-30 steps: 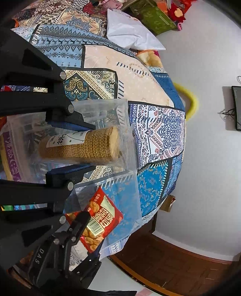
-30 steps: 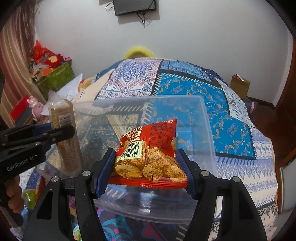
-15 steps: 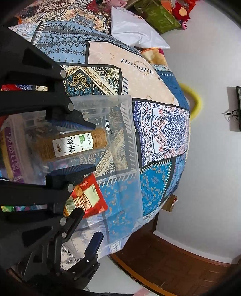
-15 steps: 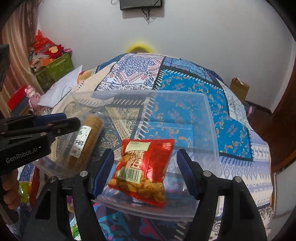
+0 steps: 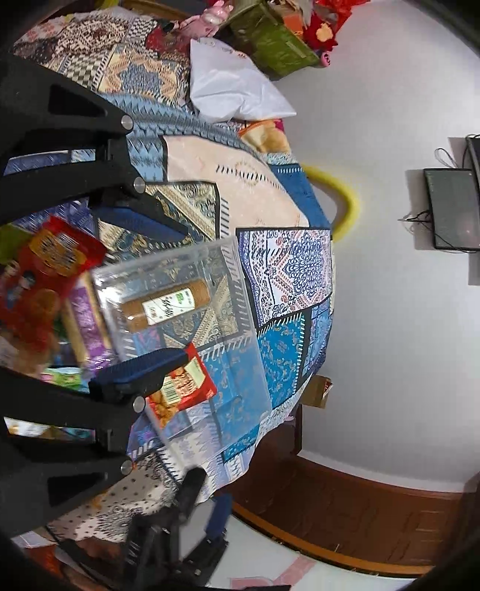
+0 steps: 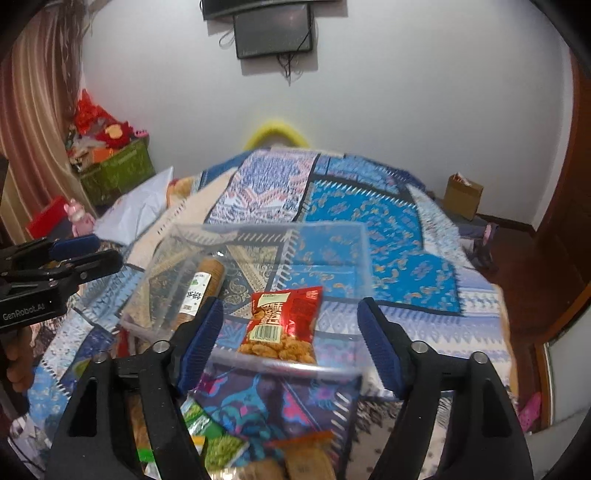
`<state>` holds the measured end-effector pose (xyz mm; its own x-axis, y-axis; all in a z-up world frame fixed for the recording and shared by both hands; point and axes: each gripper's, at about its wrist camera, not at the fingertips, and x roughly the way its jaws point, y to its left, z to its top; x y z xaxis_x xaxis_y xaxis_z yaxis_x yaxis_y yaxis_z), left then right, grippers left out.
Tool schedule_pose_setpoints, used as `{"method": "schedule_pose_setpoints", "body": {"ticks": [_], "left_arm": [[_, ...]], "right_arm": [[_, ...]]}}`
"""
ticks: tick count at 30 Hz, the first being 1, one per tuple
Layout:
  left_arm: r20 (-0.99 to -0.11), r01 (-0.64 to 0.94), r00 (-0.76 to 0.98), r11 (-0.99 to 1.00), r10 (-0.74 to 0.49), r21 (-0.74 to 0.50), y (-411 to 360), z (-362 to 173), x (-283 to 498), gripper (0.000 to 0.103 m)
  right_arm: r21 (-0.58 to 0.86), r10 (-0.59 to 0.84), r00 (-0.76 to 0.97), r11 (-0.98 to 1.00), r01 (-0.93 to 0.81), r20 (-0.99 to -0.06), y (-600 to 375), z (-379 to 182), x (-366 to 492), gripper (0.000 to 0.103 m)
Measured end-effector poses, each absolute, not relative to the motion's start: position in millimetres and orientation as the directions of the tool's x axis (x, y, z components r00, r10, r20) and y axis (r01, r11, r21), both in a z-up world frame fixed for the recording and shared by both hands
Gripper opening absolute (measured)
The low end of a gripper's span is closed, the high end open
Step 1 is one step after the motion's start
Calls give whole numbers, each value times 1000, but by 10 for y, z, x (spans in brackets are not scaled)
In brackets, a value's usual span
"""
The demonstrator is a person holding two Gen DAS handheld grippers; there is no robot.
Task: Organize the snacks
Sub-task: 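Grasp the green jelly cup with the left gripper while the right grasps the cream cake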
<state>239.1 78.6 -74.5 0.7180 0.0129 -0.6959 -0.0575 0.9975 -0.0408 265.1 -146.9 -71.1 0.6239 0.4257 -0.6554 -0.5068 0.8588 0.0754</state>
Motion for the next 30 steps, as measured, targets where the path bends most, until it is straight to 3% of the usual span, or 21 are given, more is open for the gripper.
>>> {"method": "schedule_pose_setpoints", "body": {"ticks": [4,13,30], "left_arm": [[-693,-38,720,999,5,-33,813,-688,2117,67],[-738,-72,674,997,27,-29,988,-927,1650,68],[-856,-163,517,979,-22,-124,1375,-1861,1327,68]], "right_arm": [[68,418,646,867,-494,-639,-1639,-612,2469,76],[58,380,662,889,-454,-646,-1934,-679,2151,79],[81,287,495,914,-396,-820,-2177,-1650,2096,79]]}}
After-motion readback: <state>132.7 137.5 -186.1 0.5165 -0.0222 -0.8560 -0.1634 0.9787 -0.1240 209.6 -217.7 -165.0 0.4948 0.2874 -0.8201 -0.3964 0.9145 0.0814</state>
